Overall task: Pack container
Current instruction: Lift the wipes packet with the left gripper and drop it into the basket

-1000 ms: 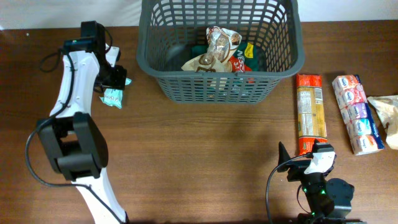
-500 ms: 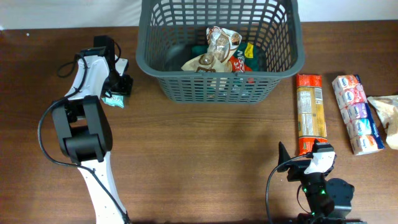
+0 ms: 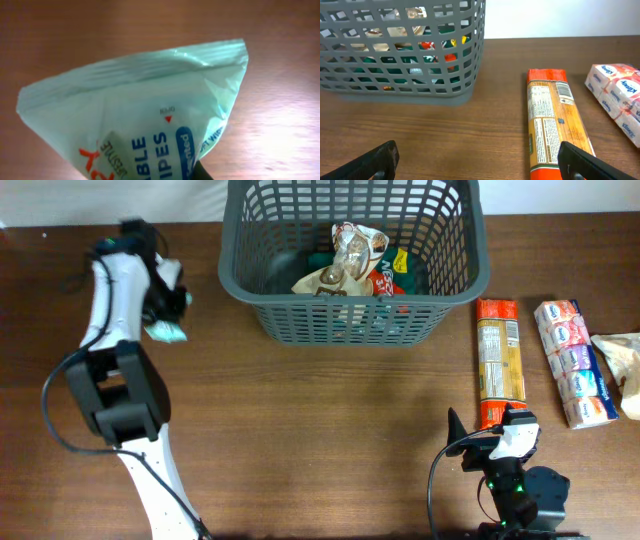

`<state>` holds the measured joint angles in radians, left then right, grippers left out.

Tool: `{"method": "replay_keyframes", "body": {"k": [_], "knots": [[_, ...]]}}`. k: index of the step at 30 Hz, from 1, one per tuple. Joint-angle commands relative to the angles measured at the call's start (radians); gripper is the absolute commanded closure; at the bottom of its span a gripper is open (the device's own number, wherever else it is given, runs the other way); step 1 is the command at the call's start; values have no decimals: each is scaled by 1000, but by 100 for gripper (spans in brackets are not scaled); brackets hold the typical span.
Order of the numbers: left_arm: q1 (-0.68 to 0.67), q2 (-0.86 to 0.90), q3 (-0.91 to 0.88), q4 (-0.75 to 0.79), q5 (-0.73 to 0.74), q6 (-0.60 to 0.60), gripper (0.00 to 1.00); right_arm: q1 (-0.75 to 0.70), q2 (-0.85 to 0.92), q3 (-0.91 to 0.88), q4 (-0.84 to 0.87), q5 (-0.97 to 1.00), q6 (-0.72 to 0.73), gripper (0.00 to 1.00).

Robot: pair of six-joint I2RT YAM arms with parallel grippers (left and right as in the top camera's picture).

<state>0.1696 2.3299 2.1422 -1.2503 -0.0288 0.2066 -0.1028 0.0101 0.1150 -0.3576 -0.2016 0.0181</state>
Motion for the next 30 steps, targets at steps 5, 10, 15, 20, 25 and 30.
{"method": "replay_keyframes", "body": {"k": [5,10,15,20,25,30], "knots": [[-22,-312,396,-22,264,43,98,6,-7,-6,-1,-5,2,1],[-157,-420,511,31,352,253,98,6,-7,-6,-1,-5,2,1],[-387,-430,505,10,355,497,98,6,-7,-6,-1,-5,2,1],[-502,-312,493,21,354,623,98,6,-7,-6,-1,-5,2,1],[-508,-114,493,107,354,622,98,6,-7,-6,-1,-5,2,1],[-507,39,493,167,317,620,98,6,-7,-6,-1,-5,2,1]]}}
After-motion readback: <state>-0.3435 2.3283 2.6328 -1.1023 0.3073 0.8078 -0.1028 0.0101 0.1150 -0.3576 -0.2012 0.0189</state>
